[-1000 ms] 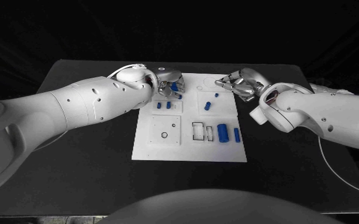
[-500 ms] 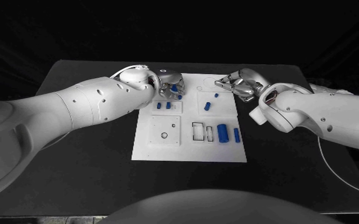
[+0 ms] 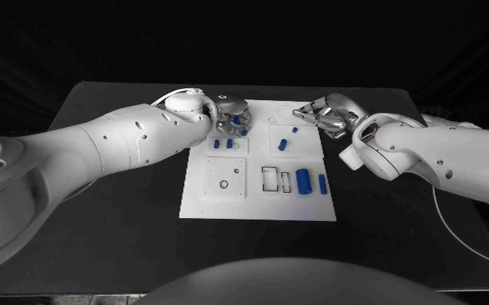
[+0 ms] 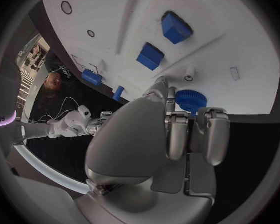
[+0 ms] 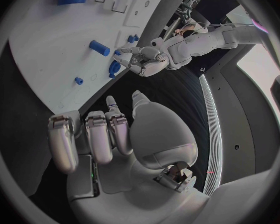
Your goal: Assemble the parts on the task board
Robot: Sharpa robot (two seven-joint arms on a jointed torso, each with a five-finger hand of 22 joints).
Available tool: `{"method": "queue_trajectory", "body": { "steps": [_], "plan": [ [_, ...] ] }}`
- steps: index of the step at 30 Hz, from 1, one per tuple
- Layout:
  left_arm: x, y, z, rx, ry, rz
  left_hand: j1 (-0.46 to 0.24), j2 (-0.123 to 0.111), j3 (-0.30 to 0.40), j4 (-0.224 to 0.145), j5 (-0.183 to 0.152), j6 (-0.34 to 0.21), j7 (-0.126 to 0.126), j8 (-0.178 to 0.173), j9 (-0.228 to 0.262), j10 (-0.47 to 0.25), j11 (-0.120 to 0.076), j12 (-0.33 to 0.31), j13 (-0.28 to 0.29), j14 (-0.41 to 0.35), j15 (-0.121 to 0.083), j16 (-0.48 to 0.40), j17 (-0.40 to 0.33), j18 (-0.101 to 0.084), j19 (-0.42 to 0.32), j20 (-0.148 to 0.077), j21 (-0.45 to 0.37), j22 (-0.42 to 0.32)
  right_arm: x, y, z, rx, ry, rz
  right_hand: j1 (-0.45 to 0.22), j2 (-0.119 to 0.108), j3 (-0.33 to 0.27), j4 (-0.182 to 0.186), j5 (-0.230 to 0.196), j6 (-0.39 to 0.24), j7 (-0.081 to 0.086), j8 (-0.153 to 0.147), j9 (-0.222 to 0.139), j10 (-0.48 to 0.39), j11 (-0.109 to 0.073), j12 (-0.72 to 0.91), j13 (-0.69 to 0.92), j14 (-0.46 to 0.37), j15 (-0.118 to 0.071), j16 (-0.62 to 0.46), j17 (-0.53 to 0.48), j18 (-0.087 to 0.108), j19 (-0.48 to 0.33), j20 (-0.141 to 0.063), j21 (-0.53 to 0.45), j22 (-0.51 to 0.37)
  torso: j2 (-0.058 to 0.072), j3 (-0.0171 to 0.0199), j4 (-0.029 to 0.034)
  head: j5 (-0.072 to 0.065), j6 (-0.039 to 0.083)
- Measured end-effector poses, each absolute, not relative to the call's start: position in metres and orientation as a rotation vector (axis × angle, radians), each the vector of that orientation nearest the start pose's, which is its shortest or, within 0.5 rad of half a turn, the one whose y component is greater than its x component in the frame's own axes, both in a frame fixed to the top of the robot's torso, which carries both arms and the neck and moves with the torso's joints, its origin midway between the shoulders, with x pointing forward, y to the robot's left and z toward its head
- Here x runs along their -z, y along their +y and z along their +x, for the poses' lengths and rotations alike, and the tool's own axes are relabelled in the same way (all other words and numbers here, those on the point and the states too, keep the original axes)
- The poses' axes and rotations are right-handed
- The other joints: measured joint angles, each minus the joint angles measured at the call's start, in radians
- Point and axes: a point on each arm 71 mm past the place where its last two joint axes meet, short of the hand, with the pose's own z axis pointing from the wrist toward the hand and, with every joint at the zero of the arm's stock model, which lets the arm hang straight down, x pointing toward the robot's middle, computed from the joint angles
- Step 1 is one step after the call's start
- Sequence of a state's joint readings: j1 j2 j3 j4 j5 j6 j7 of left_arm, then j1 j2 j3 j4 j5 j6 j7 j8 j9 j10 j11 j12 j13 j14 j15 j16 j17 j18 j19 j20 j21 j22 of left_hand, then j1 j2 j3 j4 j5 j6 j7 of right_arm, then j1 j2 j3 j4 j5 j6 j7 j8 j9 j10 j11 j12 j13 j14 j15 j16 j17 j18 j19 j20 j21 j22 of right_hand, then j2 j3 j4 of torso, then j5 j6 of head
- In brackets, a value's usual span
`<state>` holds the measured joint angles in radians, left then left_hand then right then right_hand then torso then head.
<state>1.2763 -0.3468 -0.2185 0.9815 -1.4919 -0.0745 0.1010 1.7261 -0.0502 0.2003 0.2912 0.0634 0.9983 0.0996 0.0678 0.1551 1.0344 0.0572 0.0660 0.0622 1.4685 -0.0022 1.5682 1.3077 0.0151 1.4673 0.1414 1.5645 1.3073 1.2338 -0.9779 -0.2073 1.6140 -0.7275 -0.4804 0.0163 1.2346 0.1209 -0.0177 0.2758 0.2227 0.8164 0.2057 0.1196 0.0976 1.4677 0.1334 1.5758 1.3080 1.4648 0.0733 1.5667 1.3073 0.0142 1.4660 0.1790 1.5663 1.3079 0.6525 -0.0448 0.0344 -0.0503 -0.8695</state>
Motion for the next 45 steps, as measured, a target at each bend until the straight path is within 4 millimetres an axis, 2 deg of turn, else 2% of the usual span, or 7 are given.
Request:
{"method": "queue_trajectory", "body": {
  "steps": [22,25,27,37,45],
  "plan": [
    [0.234,0.078,0.546,0.638,1.875,0.585,-0.011,0.0,0.02,0.0,0.0,0.022,-0.003,0.005,-0.004,0.023,-0.004,0.008,-0.001,0.0,0.0,0.0,0.0,0.0,-0.004,-0.004,0.0,0.0,0.222,-0.255,0.453,-0.875,1.763,0.587,0.0,0.0,0.0,0.0,0.0,0.0,0.0,0.0,0.0,0.0,0.0,0.0,0.0,0.0,0.0,0.0,0.001,0.0,0.0,0.0,0.0,0.0,0.0,0.0001,0.0,-0.002,0.001],
    [0.234,0.077,0.546,0.638,1.877,0.586,-0.014,0.003,0.024,-0.002,0.0,0.028,-0.002,0.005,-0.003,0.027,-0.002,0.008,-0.002,0.0,0.0,0.0,0.0,0.0,-0.004,-0.004,0.0,0.0,0.222,-0.255,0.453,-0.875,1.764,0.587,0.0,0.0,0.0,0.0,0.0,0.004,0.004,0.001,0.0,0.0,0.0,0.0,0.0,0.0,0.0,0.0,0.001,0.0,0.0,0.0,0.0,0.0,0.0,0.0001,0.0,-0.002,0.001],
    [0.234,0.077,0.546,0.638,1.879,0.587,-0.015,0.004,0.026,-0.004,0.0,0.04,-0.003,0.01,-0.003,0.036,-0.006,0.008,-0.002,0.0,0.0,0.0,0.0,0.0,-0.004,-0.004,0.0,0.0,0.222,-0.255,0.453,-0.874,1.764,0.587,0.0,0.0,0.0,0.0,0.0,0.004,0.004,0.004,0.001,0.0,0.0,0.0,0.0,0.0,0.0,0.0,0.001,0.0,0.0,0.0,0.0,0.0,0.0,0.0,0.0002,-0.003,0.001],
    [0.233,0.075,0.547,0.629,1.885,0.593,-0.019,0.0,0.049,-0.007,0.0,0.087,0.0,0.024,-0.004,0.085,-0.006,0.017,-0.003,-0.004,-0.004,0.0,0.0,0.0,-0.004,-0.004,0.0,0.0,0.222,-0.255,0.452,-0.872,1.772,0.59,0.0,0.0,0.0,0.0,0.0,0.004,0.004,0.004,0.001,0.0,0.0,0.0,0.0,0.0,0.0,0.0,0.001,0.0,0.0,0.0,0.0,0.0,0.001,0.0,0.0004,-0.003,0.0],
    [0.233,0.073,0.546,0.619,1.88,0.615,-0.007,-0.012,0.062,-0.016,0.0,0.125,0.004,0.033,-0.001,0.134,-0.007,0.032,0.001,-0.004,-0.004,0.0,0.0,0.0,-0.004,-0.004,0.0,0.0,0.222,-0.255,0.452,-0.873,1.776,0.589,0.0,0.0,0.0,0.0,0.0,0.004,0.004,0.004,0.001,0.0,0.0,0.0,0.0,0.0,0.0,0.0,0.001,0.0,0.0,0.0,0.0,0.0,0.001,0.0,0.0004,-0.002,-0.001]
  ]
}}
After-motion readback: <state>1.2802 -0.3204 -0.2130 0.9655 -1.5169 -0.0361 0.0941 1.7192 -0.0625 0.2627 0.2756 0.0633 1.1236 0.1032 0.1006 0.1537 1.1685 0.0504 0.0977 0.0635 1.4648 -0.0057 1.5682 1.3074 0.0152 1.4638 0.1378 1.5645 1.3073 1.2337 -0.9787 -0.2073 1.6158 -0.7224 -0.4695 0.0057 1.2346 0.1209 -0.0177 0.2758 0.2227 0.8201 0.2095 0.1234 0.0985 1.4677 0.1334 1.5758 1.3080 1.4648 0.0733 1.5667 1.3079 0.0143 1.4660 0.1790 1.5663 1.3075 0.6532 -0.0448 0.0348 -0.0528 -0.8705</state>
